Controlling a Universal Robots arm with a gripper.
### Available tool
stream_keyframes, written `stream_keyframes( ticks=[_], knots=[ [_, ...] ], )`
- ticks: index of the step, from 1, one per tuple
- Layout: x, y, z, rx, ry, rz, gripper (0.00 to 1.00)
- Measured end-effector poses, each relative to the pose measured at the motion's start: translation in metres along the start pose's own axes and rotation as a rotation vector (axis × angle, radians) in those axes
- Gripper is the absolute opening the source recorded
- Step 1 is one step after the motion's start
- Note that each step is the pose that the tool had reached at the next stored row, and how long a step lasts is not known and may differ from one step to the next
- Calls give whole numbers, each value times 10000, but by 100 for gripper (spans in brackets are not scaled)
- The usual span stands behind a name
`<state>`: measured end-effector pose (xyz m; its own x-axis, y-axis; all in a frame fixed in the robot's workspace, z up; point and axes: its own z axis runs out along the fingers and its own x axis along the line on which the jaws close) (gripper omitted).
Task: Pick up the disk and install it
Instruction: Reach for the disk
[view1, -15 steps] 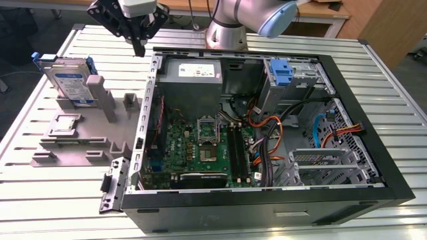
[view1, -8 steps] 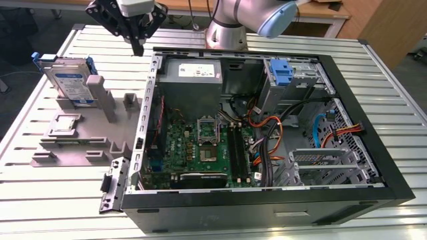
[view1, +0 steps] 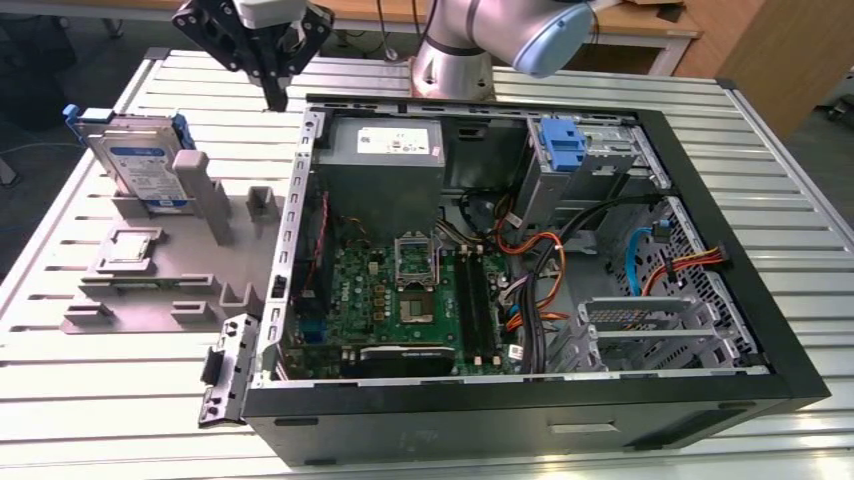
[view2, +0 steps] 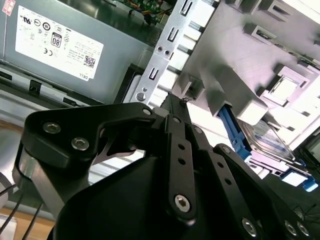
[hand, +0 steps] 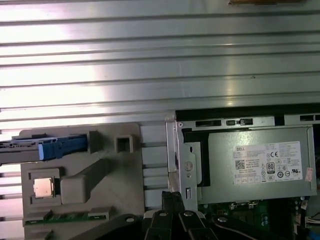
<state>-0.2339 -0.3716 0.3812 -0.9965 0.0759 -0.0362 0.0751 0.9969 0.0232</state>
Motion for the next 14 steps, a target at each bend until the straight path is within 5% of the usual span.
stream_keyframes(
  ticks=[2,5,11,14],
  knots=[
    [42,6,12,94,-9,-5,10],
    [133,4,18,111,1,-4,10],
    [341,-3,19,122,140,-3,10],
    [388,-1,20,126,200,-2,10]
  ],
)
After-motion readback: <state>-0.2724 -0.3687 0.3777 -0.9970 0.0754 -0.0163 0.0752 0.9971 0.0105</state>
